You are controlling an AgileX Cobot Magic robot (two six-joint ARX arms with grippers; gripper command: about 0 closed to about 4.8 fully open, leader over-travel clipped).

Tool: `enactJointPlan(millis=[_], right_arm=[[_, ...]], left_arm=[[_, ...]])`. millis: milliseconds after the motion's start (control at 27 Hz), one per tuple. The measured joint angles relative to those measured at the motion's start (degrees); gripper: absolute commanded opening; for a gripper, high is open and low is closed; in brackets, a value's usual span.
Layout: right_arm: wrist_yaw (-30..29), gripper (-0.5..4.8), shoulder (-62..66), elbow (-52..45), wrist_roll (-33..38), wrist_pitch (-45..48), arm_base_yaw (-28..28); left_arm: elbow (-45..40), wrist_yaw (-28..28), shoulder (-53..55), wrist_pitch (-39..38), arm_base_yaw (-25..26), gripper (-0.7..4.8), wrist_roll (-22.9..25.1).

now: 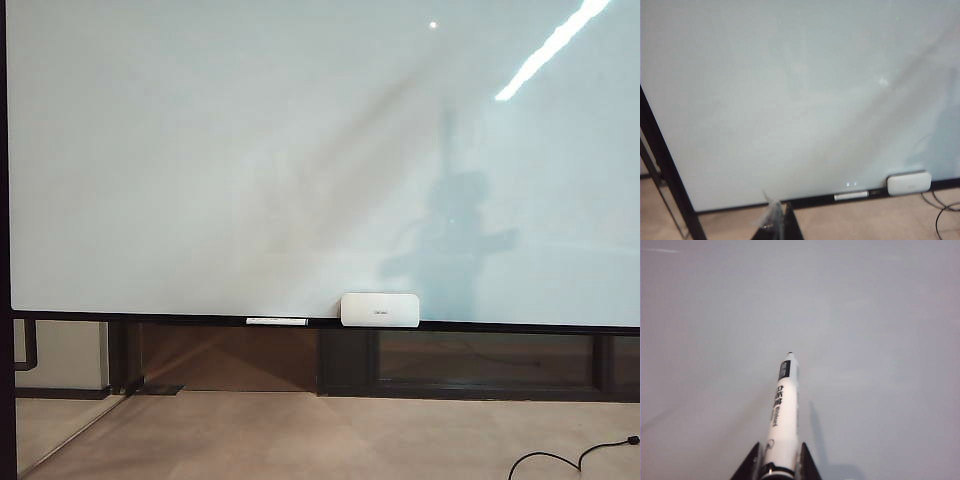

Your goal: Reach to the right to find the marker pen, pick it up, and write the number 12 on the whiteboard.

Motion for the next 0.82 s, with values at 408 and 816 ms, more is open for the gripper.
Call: enactJointPlan(millis=[408,816], right_arm=[[2.9,-0.05,12.6,8.7,0.2,0.1,14.4],[3.8,-0.05,23.2,22.9,0.0,-0.8,16.8]], left_arm=[[0.0,7.4,0.2,0.3,0.3,-0.05,2.8],[0.0,13.1,0.2,1.0,7.6,-0.05,5.0]])
